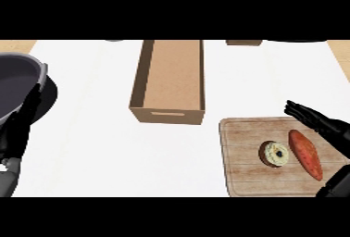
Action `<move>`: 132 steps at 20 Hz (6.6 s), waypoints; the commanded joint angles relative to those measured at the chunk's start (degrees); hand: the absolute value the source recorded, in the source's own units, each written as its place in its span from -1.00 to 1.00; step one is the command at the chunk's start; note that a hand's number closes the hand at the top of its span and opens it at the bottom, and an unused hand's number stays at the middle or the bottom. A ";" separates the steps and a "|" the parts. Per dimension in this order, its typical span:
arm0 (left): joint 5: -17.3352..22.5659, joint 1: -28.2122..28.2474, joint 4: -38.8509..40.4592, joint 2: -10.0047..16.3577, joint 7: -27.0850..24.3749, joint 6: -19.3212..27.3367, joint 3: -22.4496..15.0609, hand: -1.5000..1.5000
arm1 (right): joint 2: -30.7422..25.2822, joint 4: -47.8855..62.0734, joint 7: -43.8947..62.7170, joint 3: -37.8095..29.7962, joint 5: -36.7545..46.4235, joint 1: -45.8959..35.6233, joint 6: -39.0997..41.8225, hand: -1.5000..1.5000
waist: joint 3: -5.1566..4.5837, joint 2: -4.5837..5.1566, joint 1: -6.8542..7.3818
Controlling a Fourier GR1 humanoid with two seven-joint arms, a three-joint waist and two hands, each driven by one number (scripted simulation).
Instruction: Pick the sweet potato from the cutting board and place it in the cardboard box
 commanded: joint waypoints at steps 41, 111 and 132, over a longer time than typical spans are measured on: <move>-4.75 0.00 2.56 -3.17 2.07 -0.13 3.27 0.00 | -4.08 41.19 -40.47 29.08 52.12 -26.85 -19.34 -1.00 | -0.64 -1.08 -1.35; -11.65 -2.33 0.36 -9.22 3.25 -3.54 5.65 0.00 | 21.22 71.77 -24.89 -1.99 43.27 -74.97 -23.59 1.00 | -0.64 0.05 2.72; -10.98 -5.34 1.65 -8.53 2.26 -6.55 6.91 0.00 | 40.01 77.96 -3.70 -2.93 43.94 -80.12 -35.53 1.00 | -0.80 1.24 4.91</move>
